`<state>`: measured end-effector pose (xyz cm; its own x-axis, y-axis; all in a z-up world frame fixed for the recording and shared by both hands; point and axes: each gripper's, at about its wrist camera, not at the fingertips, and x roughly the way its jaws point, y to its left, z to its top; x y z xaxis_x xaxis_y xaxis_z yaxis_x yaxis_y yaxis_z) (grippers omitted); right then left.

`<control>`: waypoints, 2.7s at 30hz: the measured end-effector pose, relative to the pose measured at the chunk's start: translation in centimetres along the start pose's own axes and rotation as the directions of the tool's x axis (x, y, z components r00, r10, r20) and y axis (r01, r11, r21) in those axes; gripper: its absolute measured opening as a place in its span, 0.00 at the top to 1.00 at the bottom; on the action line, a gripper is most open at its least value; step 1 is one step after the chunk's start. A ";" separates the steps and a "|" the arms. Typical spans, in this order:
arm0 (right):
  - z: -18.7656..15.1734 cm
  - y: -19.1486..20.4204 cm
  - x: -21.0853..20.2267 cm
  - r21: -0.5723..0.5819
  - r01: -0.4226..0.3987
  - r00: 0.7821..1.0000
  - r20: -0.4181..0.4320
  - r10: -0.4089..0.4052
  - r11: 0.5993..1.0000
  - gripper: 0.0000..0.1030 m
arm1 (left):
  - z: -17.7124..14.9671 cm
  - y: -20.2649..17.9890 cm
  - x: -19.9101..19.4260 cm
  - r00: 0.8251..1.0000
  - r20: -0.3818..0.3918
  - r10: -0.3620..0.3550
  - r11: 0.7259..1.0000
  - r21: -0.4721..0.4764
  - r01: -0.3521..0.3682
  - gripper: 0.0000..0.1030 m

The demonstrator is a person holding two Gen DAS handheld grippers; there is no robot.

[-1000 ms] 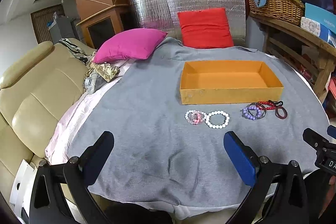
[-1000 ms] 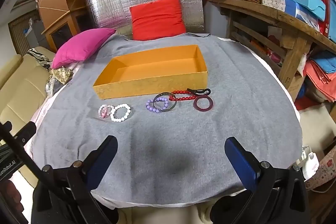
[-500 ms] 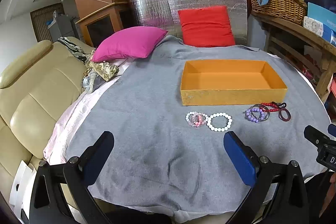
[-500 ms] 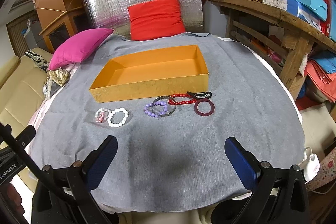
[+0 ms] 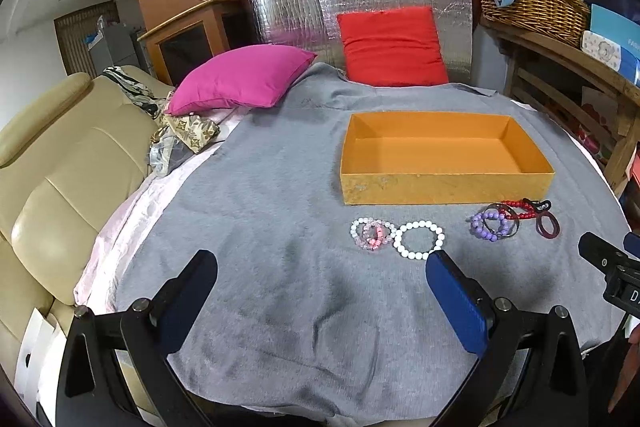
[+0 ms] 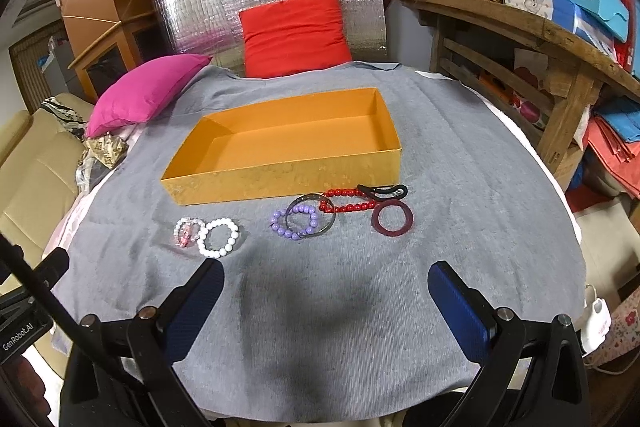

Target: Organize jewelry

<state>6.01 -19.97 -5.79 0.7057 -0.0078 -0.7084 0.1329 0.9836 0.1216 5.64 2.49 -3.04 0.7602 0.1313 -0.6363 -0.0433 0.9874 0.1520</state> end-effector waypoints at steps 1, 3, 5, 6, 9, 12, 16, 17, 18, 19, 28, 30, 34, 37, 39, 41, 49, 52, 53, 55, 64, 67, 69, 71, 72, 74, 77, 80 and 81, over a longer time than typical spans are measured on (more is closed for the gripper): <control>0.1 -0.1 0.3 0.001 -0.001 1.000 -0.004 0.001 1.000 0.00 | 0.1 0.0 0.4 1.000 -0.005 -0.015 1.000 -0.003 0.015 0.00; 0.3 -0.8 1.0 0.022 -0.021 1.000 -0.015 0.021 1.000 0.00 | 0.4 0.2 2.2 0.992 -0.048 -0.119 0.992 -0.046 0.117 0.00; 0.5 -2.3 2.0 0.056 -0.047 0.999 -0.020 0.048 0.997 0.00 | 0.5 0.4 4.5 0.970 -0.103 -0.218 0.973 -0.098 0.208 0.00; 0.6 -3.0 2.5 0.068 -0.052 0.998 -0.020 0.054 0.996 0.00 | 0.5 0.4 5.6 0.960 -0.128 -0.249 0.966 -0.111 0.235 0.00; 0.8 -5.4 4.3 0.104 -0.084 0.995 -0.037 0.089 0.991 0.00 | 0.3 0.3 9.8 0.930 -0.205 -0.305 0.948 -0.156 0.277 0.00; 1.4 -8.1 6.5 0.170 -0.115 0.990 -0.057 0.126 0.979 0.00 | 0.7 0.3 13.2 0.921 -0.219 -0.323 0.940 -0.189 0.285 0.00; 3.3 -10.3 9.4 0.260 -0.168 0.982 -0.043 0.185 0.951 0.01 | 2.6 -1.0 15.5 0.945 -0.157 -0.286 0.954 -0.140 0.265 0.00; 3.7 -10.4 9.9 0.274 -0.174 0.980 -0.040 0.193 0.946 0.03 | 2.9 -1.4 15.9 0.957 -0.131 -0.258 0.963 -0.111 0.245 0.00; 4.5 -10.3 11.0 0.281 -0.176 0.980 -0.042 0.195 0.943 0.05 | 3.1 -1.5 16.2 0.963 -0.120 -0.240 0.969 -0.093 0.230 0.00; 4.8 -10.1 11.6 0.280 -0.174 0.979 -0.050 0.196 0.944 0.13 | 3.0 -1.7 16.6 0.967 -0.110 -0.231 0.971 -0.081 0.223 0.00; 7.1 -8.4 18.4 0.254 -0.081 0.978 -0.164 0.126 0.964 0.37 | 2.3 -1.1 18.9 0.980 -0.116 -0.159 0.986 -0.065 0.152 0.00; 7.8 -8.4 18.9 0.255 -0.074 0.982 -0.150 0.115 0.964 0.37 | 2.4 -1.4 19.1 0.976 -0.119 -0.182 0.982 -0.072 0.175 0.00; 8.7 -8.6 19.5 0.235 -0.065 0.989 -0.115 0.094 0.970 0.37 | 2.4 -2.6 19.2 0.972 -0.136 -0.193 0.981 -0.012 0.193 0.00; 8.7 -8.3 19.4 0.214 -0.071 0.987 -0.126 0.099 0.974 0.37 | 1.9 -3.1 19.1 0.969 -0.163 -0.186 0.981 0.028 0.193 0.00; 8.0 -7.5 18.3 0.186 -0.130 0.977 -0.146 0.158 0.974 0.37 | 1.5 -2.9 18.9 0.964 -0.177 -0.198 0.978 0.029 0.206 0.00; 7.2 -6.1 17.4 0.137 -0.198 0.960 -0.171 0.220 0.971 0.36 | 1.2 -2.6 18.6 0.962 -0.184 -0.202 0.977 0.033 0.211 0.00; 5.1 -0.5 18.2 -0.074 -0.261 0.930 -0.285 0.231 0.962 0.16 | -0.5 -3.1 17.7 0.926 -0.228 -0.301 0.947 0.047 0.319 0.00; 4.7 -0.3 19.1 -0.121 -0.223 0.936 -0.305 0.178 0.967 0.15 | -0.8 -3.5 17.9 0.914 -0.248 -0.322 0.937 0.053 0.345 0.00; 4.6 -0.2 19.2 -0.128 -0.219 0.938 -0.302 0.172 0.967 0.15 | -0.9 -3.6 18.0 0.909 -0.253 -0.332 0.933 0.050 0.355 0.00; 4.4 0.1 19.3 -0.144 -0.212 0.942 -0.292 0.163 0.967 0.15 | -1.1 -3.9 18.0 0.895 -0.260 -0.362 0.922 0.042 0.385 0.00; 4.2 0.6 18.9 -0.184 -0.199 0.954 -0.261 0.147 0.962 0.37 | -1.7 -7.0 18.8 0.871 -0.301 -0.390 0.899 0.082 0.431 0.00; 4.3 -0.1 18.7 -0.160 -0.230 0.947 -0.264 0.183 0.960 0.38 | -1.5 -7.5 19.3 0.868 -0.299 -0.398 0.897 0.072 0.436 0.01; 4.3 -0.6 18.3 -0.162 -0.247 0.943 -0.265 0.199 0.955 0.38 | -1.4 -7.8 19.2 0.862 -0.291 -0.414 0.890 0.070 0.451 0.10; 4.4 -1.1 18.0 -0.138 -0.276 0.936 -0.263 0.233 0.951 0.38 | -1.2 -7.8 19.0 0.857 -0.281 -0.432 0.881 0.071 0.468 0.27; 4.5 -1.3 17.8 -0.129 -0.283 0.934 -0.260 0.243 0.950 0.38 | -1.0 -8.0 19.0 0.854 -0.278 -0.440 0.876 0.074 0.476 0.30; 4.6 -2.1 17.4 -0.113 -0.290 0.932 -0.257 0.254 0.950 0.38 | -0.9 -8.1 19.1 0.851 -0.275 -0.447 0.872 0.079 0.483 0.40; 5.0 -2.8 16.7 -0.083 -0.310 0.928 -0.241 0.283 0.947 0.38 | -0.7 -8.0 19.0 0.839 -0.264 -0.477 0.855 0.082 0.512 0.58; 5.7 -3.7 15.3 -0.034 -0.364 0.916 -0.192 0.351 0.931 0.38 | -0.5 -7.7 18.8 0.822 -0.261 -0.507 0.838 0.075 0.541 0.72; 6.0 -3.8 15.0 -0.023 -0.375 0.914 -0.177 0.365 0.927 0.38 | -0.5 -7.6 18.8 0.819 -0.262 -0.511 0.835 0.076 0.545 0.76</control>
<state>20.26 -24.87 -12.76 0.5702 0.3837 -0.7264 -0.1573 0.9188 0.3619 19.90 -2.53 -16.56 0.4750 -0.3737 -0.7967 0.4273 0.8894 -0.1624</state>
